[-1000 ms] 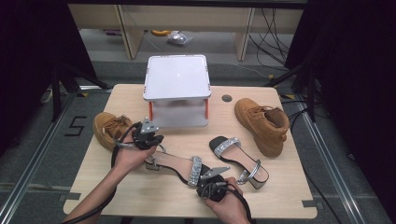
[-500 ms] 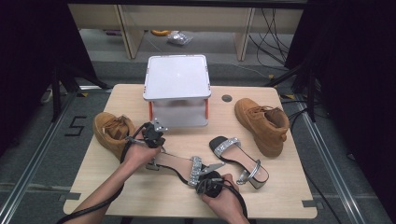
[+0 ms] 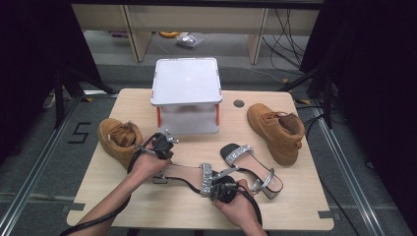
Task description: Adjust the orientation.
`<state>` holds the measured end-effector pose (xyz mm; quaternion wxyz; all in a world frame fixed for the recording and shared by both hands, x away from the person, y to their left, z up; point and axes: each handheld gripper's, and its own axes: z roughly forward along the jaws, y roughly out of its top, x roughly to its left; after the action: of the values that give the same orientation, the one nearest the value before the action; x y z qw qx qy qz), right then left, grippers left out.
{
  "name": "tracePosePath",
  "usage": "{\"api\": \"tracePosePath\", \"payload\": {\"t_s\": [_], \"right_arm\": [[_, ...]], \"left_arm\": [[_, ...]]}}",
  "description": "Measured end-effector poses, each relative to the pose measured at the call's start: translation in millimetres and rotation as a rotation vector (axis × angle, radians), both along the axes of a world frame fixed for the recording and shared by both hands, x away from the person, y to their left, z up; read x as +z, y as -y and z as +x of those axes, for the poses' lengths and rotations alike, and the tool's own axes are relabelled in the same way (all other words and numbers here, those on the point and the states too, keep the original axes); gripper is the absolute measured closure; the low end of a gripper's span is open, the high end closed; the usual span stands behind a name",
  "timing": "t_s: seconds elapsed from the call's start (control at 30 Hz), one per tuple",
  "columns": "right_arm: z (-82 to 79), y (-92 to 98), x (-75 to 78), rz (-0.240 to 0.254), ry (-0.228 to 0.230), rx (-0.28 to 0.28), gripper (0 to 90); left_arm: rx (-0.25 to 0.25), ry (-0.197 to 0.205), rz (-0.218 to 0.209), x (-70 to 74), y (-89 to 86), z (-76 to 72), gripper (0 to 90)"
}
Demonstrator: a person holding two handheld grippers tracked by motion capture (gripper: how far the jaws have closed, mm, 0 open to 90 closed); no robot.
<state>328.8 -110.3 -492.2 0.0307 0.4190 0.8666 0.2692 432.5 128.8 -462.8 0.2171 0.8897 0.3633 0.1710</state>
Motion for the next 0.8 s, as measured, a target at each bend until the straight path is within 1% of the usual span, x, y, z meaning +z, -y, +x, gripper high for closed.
{"api": "tracePosePath", "payload": {"t_s": [0.1, 0.13, 0.17, 0.23, 0.27, 0.3, 0.33, 0.37, 0.4, 0.43, 0.47, 0.5, 0.53, 0.57, 0.6, 0.63, 0.67, 0.7, 0.73, 0.8], "right_arm": [[2.2, 1.5, 0.4, -0.011, 0.008, -0.005, 90.0], [2.7, 1.4, 0.8, -0.014, 0.0, -0.016, 90.0], [4.3, 2.3, 0.4, -0.018, 0.011, -0.01, 90.0], [6.4, 3.6, 0.4, -0.022, 0.014, -0.02, 90.0], [8.6, 5.4, 0.3, -0.025, 0.015, -0.025, 90.0], [9.5, 6.0, 0.4, -0.028, 0.01, -0.032, 90.0], [10.2, 6.5, 0.7, -0.033, 0.006, -0.044, 90.0], [10.2, 6.5, 0.7, -0.033, 0.006, -0.044, 90.0], [12.7, 7.6, 1.1, -0.038, 0.008, -0.049, 90.0], [12.7, 7.6, 1.1, -0.038, 0.008, -0.049, 90.0], [16.0, 8.5, 1.0, -0.044, 0.024, -0.048, 90.0], [16.0, 8.5, 1.0, -0.044, 0.024, -0.048, 90.0], [19.2, 8.7, 1.1, -0.05, 0.027, -0.056, 90.0], [19.2, 8.7, 1.1, -0.05, 0.027, -0.056, 90.0], [22.0, 8.5, 2.6, -0.067, 0.012, -0.076, 90.0], [22.0, 8.5, 2.6, -0.067, 0.012, -0.076, 90.0], [25.2, 8.4, 2.8, -0.073, 0.023, -0.07, 90.0], [25.2, 8.4, 2.8, -0.073, 0.023, -0.07, 90.0], [27.9, 8.0, 3.4, -0.083, 0.028, -0.075, 90.0], [29.5, 7.5, 3.2, -0.079, 0.028, -0.084, 90.0]], "left_arm": [[-0.014, -0.01, 0.002, -1.0, 1.1, -2.7, 89.9], [-0.018, -0.013, 0.002, -2.0, 1.6, -4.3, 89.9], [-0.022, -0.02, 0.006, -2.8, 1.6, -5.3, 89.9], [-0.025, -0.034, 0.006, -4.4, 1.0, -8.1, 89.9], [-0.029, -0.052, 0.0, -5.2, 0.1, -10.1, 89.9], [-0.037, -0.056, 0.003, -5.5, -0.6, -11.3, 89.9], [-0.035, -0.063, -0.003, -6.1, -0.8, -13.0, 89.9], [-0.035, -0.063, -0.003, -6.1, -0.8, -13.0, 89.9], [-0.053, -0.073, -0.011, -6.6, -2.4, -16.6, 89.9], [-0.053, -0.073, -0.011, -6.6, -2.4, -16.6, 89.9], [-0.066, -0.084, -0.022, -7.1, -5.2, -20.1, 89.9], [-0.066, -0.084, -0.022, -7.1, -5.2, -20.1, 89.9], [-0.073, -0.095, -0.034, -8.0, -7.0, -24.9, 89.9], [-0.073, -0.095, -0.034, -8.0, -7.0, -24.9, 89.9], [-0.084, -0.093, -0.029, -7.7, -7.7, -29.9, 89.9], [-0.084, -0.093, -0.029, -7.7, -7.7, -29.9, 89.9], [-0.095, -0.093, -0.028, -7.3, -7.8, -34.0, 89.9], [-0.095, -0.093, -0.028, -7.3, -7.8, -34.0, 89.9], [-0.102, -0.101, -0.032, -7.3, -7.7, -38.4, 89.9], [-0.103, -0.101, -0.034, -7.6, -7.5, -40.8, 89.9]]}}
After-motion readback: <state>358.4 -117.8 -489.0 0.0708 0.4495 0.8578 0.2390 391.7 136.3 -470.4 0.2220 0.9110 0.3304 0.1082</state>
